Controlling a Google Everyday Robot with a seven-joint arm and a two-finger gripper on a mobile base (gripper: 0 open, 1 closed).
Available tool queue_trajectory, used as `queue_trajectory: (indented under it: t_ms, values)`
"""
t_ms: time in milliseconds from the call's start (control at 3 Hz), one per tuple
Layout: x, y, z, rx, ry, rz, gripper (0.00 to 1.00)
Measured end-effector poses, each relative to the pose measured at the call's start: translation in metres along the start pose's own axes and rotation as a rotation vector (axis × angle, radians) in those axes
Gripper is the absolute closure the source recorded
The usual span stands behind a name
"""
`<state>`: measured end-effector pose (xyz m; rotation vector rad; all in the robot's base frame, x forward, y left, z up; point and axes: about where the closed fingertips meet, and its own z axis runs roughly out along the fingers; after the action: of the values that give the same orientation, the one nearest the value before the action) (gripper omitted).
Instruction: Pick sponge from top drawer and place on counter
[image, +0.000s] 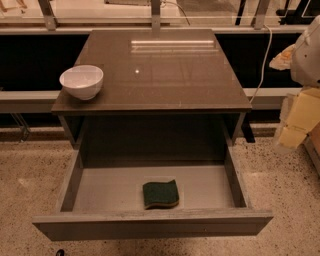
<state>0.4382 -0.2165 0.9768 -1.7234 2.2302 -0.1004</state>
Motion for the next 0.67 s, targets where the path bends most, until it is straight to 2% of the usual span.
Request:
queue_trajectory:
  t_ms: [333,667]
  values:
    - [0.000,0.000,0.000,0.000,0.000,0.000,0.00]
    - [-0.012,-0.004,0.008,-0.011,-0.017,-0.002,0.00]
